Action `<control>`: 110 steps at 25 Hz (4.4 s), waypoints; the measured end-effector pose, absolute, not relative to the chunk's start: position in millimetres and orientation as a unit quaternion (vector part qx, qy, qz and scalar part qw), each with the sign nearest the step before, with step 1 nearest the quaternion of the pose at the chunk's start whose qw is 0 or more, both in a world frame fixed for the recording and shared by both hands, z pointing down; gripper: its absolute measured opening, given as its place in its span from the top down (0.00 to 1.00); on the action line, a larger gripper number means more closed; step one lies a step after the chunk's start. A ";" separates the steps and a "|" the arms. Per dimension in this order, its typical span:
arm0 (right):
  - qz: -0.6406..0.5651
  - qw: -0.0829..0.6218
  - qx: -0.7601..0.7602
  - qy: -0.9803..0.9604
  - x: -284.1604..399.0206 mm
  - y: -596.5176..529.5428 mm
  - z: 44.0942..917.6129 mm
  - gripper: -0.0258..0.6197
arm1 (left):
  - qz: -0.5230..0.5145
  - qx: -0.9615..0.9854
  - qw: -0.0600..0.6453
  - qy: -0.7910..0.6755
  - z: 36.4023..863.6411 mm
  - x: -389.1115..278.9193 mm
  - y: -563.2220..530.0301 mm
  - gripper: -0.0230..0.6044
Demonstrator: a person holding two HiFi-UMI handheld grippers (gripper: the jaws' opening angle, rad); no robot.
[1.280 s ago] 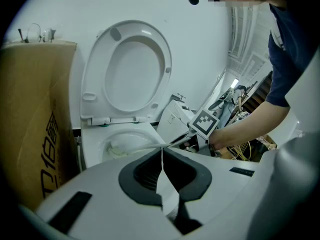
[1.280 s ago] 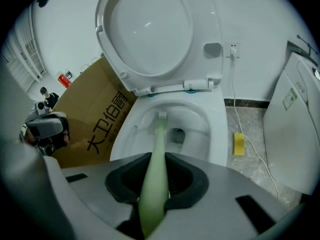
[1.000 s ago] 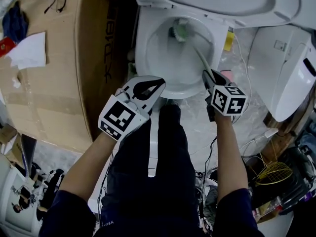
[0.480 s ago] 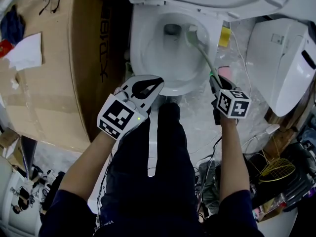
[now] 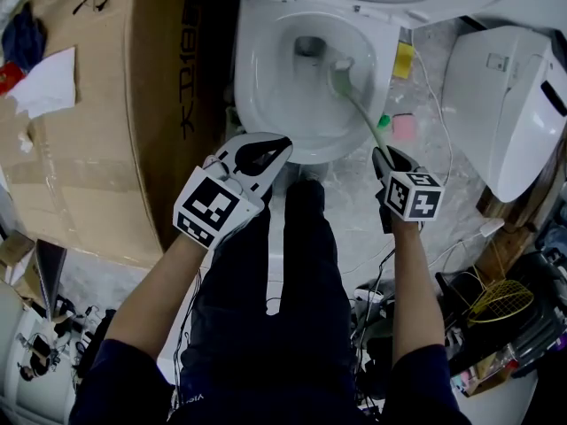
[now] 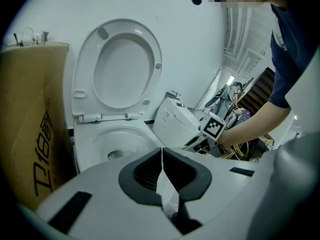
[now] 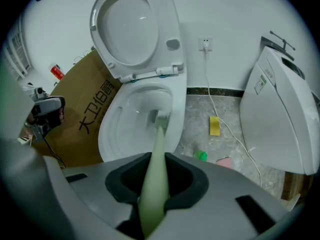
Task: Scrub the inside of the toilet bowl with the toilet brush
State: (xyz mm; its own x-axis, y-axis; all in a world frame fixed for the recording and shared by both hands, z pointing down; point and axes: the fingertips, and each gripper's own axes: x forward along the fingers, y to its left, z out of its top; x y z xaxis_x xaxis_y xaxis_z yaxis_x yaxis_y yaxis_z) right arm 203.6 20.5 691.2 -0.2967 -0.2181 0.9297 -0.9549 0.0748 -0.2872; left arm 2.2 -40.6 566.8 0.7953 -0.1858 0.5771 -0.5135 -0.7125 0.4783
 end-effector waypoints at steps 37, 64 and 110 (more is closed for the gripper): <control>0.525 0.349 0.393 -0.669 83.2 39.4 691.2 0.83 | 0.233 0.885 0.332 -0.230 558.0 -45.9 -33.1 0.91; 0.471 0.338 0.427 -0.694 117.9 -79.7 659.9 0.83 | 0.226 0.883 0.329 -0.248 541.1 -38.3 -78.3 0.91; 0.515 0.359 0.467 -0.622 192.9 82.1 661.6 0.83 | 0.243 0.897 0.314 -0.194 542.7 0.6 -1.7 0.91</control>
State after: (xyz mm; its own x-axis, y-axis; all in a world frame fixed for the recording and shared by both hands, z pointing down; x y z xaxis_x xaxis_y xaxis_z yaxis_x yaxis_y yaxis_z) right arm 192.9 82.1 661.6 -0.3055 -0.2122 0.9282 -0.9516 0.0325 -0.3057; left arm 0.6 -1.7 542.7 0.8072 -0.1954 0.5571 -0.5002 -0.7276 0.4696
